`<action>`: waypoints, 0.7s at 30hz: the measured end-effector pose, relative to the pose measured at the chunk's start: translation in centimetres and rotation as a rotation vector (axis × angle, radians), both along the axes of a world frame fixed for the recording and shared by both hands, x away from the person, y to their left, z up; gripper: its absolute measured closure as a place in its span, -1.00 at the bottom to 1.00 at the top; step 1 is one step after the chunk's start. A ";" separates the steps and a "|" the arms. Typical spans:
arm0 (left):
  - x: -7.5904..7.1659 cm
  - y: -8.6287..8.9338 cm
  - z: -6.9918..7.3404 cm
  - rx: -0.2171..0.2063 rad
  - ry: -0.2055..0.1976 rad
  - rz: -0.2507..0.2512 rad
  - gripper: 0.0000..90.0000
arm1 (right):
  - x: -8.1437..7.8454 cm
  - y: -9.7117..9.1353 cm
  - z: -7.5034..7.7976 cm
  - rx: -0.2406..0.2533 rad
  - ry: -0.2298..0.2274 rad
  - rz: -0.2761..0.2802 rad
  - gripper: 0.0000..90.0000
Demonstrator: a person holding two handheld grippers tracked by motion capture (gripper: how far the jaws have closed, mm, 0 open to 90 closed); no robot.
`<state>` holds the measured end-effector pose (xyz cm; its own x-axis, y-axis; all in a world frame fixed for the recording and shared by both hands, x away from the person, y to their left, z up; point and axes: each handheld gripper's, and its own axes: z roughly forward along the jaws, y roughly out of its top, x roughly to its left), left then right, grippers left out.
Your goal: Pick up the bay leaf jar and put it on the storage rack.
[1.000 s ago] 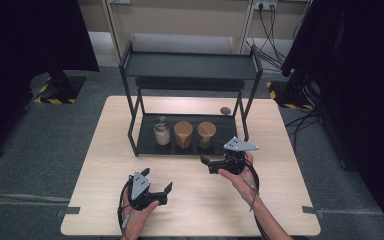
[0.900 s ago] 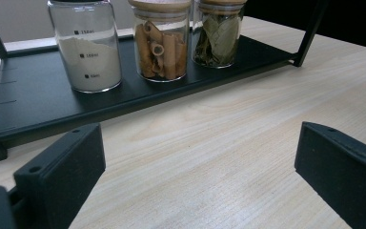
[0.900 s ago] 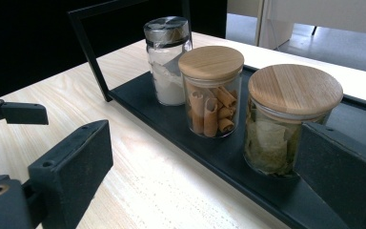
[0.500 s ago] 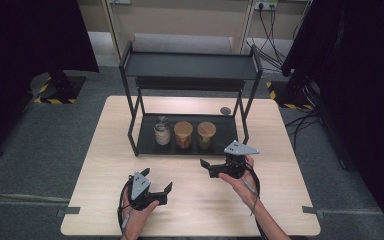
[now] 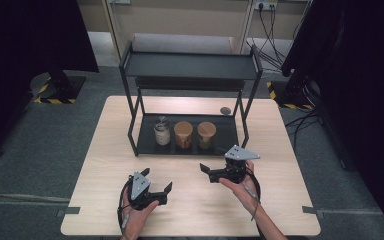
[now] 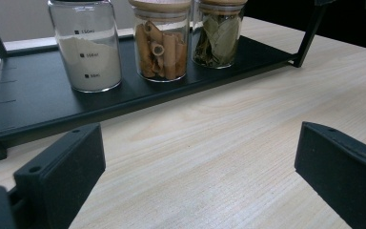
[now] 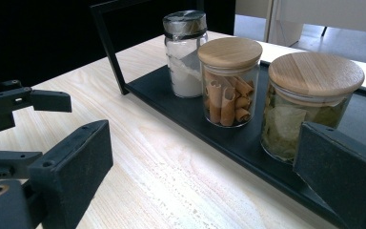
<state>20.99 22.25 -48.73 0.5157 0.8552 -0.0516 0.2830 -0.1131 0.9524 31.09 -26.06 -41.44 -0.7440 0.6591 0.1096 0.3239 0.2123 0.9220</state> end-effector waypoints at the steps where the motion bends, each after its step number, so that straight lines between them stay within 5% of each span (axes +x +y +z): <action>1: 0.0 0.0 0.0 0.000 0.000 0.000 -0.94 | -0.1 0.0 0.0 0.002 0.001 -0.001 -0.86; 21: 0.0 0.0 0.0 -0.001 0.001 -0.001 -0.94 | -1.1 -0.4 -1.2 0.009 0.015 0.009 -0.86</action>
<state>21.02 22.29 -48.72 0.5167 0.8545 -0.0530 0.2840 -0.1126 0.9522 29.98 -26.44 -42.68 -0.7479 0.6517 0.1264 0.3356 0.2069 0.9190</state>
